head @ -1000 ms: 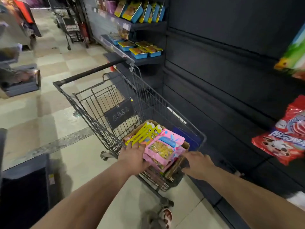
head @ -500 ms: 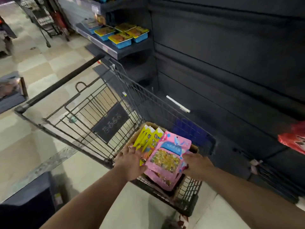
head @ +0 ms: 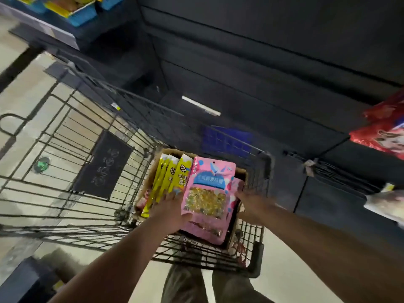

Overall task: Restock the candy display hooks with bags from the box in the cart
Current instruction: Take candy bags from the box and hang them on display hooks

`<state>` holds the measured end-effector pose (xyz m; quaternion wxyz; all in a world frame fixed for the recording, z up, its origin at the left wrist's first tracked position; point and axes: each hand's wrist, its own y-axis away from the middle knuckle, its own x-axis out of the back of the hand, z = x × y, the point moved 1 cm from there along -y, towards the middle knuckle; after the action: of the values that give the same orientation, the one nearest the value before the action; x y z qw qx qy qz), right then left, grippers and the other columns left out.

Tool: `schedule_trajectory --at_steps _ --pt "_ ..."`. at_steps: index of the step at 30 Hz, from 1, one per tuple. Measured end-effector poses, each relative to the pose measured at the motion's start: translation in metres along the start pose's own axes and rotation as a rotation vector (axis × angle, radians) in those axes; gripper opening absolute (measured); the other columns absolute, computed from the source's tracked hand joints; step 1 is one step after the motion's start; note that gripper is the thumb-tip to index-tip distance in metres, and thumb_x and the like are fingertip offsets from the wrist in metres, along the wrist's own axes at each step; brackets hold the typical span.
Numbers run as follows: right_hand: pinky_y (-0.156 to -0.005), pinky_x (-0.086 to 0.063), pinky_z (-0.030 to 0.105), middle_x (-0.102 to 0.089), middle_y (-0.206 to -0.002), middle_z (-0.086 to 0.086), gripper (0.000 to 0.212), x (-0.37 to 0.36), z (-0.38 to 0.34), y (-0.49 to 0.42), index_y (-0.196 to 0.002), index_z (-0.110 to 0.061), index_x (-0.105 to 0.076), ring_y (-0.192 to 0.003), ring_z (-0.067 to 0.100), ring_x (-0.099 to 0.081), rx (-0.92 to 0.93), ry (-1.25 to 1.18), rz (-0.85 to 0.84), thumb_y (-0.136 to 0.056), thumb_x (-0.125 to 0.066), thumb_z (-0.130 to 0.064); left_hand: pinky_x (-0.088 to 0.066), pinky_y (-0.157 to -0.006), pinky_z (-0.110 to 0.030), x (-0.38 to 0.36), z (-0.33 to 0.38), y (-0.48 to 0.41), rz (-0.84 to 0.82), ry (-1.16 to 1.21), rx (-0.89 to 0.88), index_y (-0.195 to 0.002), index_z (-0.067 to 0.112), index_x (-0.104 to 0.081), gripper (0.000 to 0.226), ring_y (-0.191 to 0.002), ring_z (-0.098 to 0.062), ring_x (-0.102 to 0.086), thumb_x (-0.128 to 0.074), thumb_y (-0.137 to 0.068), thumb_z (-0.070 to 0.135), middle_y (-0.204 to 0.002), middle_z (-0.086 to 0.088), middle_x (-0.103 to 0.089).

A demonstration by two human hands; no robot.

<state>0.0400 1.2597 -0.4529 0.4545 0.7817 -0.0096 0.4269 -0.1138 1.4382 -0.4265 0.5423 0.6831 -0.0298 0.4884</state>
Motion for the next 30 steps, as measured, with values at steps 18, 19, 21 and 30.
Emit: schedule_trajectory --at_steps 18,19,21,30 --pt "-0.069 -0.047 0.025 -0.047 -0.137 0.014 0.065 -0.056 -0.039 -0.073 -0.144 -0.015 -0.029 -0.107 0.025 -0.056 -0.394 -0.708 0.038 -0.089 -0.062 -0.016 -0.037 -0.109 -0.045 -0.025 -0.053 -0.108 -0.120 0.071 -0.165 -0.152 0.020 -0.019 0.076 -0.138 -0.028 -0.035 -0.057 -0.090 0.046 -0.154 -0.007 -0.030" --pt "-0.068 -0.046 0.025 -0.047 -0.137 0.013 0.066 -0.060 -0.038 -0.077 -0.145 -0.015 -0.027 -0.107 0.026 -0.056 -0.427 -0.770 0.062 -0.088 -0.062 -0.014 -0.038 -0.108 -0.045 -0.028 -0.053 -0.113 -0.120 0.085 -0.169 -0.152 0.021 -0.020 0.076 -0.136 -0.028 -0.037 -0.057 -0.090 0.045 -0.153 -0.007 -0.032" --pt "-0.068 -0.047 0.026 -0.047 -0.137 0.014 0.072 -0.067 -0.036 -0.086 -0.148 -0.014 -0.022 -0.107 0.028 -0.056 -0.509 -0.918 0.093 -0.089 -0.062 -0.015 -0.040 -0.107 -0.046 -0.031 -0.051 -0.120 -0.133 0.125 -0.163 -0.152 0.023 -0.020 0.075 -0.133 -0.028 -0.042 -0.058 -0.090 0.043 -0.153 -0.007 -0.033" --pt "-0.059 -0.048 0.025 -0.060 -0.081 0.002 0.022 -0.081 -0.038 -0.095 -0.099 -0.007 -0.062 -0.071 0.016 -0.057 -0.635 -1.313 0.155 -0.086 -0.069 -0.023 -0.039 -0.107 -0.043 -0.035 -0.045 -0.136 -0.165 0.177 -0.146 -0.151 0.022 -0.024 0.072 -0.132 -0.029 -0.044 -0.060 -0.090 0.040 -0.153 -0.006 -0.033"
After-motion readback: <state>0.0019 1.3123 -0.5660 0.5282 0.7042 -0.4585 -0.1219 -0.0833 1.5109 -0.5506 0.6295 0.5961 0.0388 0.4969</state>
